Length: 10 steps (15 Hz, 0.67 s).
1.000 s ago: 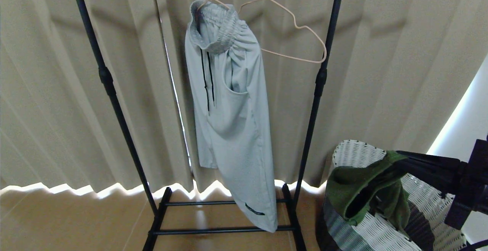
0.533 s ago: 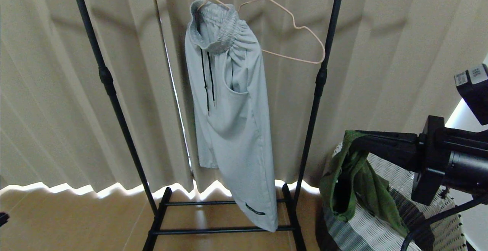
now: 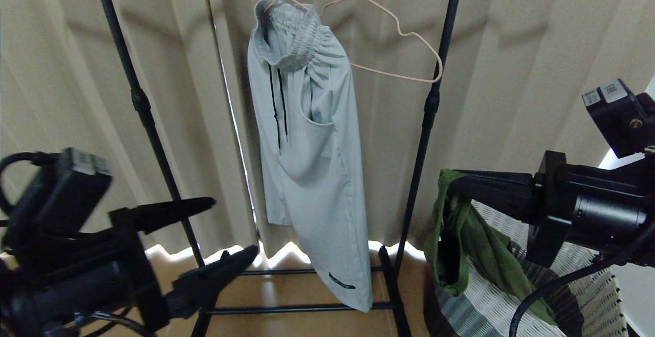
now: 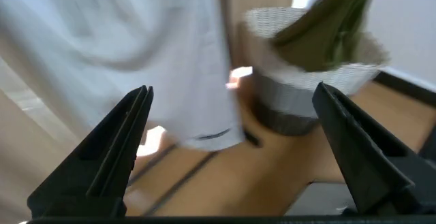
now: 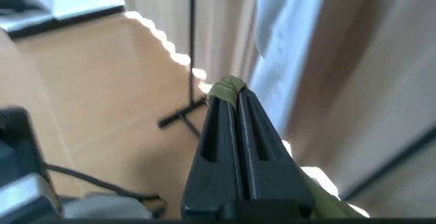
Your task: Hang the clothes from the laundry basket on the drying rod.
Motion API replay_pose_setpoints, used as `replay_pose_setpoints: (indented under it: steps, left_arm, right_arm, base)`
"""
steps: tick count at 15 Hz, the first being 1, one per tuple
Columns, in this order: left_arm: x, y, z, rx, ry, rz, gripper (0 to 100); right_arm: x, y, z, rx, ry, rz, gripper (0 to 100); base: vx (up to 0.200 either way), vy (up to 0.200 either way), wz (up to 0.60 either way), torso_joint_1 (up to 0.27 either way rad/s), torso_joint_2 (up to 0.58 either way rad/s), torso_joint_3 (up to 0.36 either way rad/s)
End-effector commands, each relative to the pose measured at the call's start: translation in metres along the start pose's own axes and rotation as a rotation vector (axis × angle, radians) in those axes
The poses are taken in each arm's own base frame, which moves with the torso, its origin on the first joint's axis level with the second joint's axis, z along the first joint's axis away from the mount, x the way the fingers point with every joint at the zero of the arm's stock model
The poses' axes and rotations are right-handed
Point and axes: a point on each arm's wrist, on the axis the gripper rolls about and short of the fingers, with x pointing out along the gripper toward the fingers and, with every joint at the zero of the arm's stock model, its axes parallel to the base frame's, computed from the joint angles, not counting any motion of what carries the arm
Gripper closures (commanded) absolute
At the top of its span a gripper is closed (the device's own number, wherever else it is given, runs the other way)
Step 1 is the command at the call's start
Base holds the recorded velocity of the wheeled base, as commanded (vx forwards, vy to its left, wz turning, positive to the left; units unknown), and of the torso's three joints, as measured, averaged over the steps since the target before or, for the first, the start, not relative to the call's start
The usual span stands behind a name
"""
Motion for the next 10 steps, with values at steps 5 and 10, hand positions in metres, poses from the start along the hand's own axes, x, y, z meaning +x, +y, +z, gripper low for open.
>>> replay_pose_setpoints:
  steps: [5, 10]
  left_arm:
    - [0.119, -0.092, -0.044, -0.184, 0.153, -0.092, 0]
    - [0.164, -0.106, -0.052, -0.231, 0.119, -0.043, 0]
  right_arm:
    - [0.025, 0.006, 0.007, 0.044, -0.138, 0.070, 100]
    - [0.023, 0.011, 0.010, 0.065, -0.154, 0.090, 100]
  base:
    - [0.000, 0.000, 0.00, 0.000, 0.00, 0.000]
    - [0.000, 0.000, 0.00, 0.000, 0.00, 0.000]
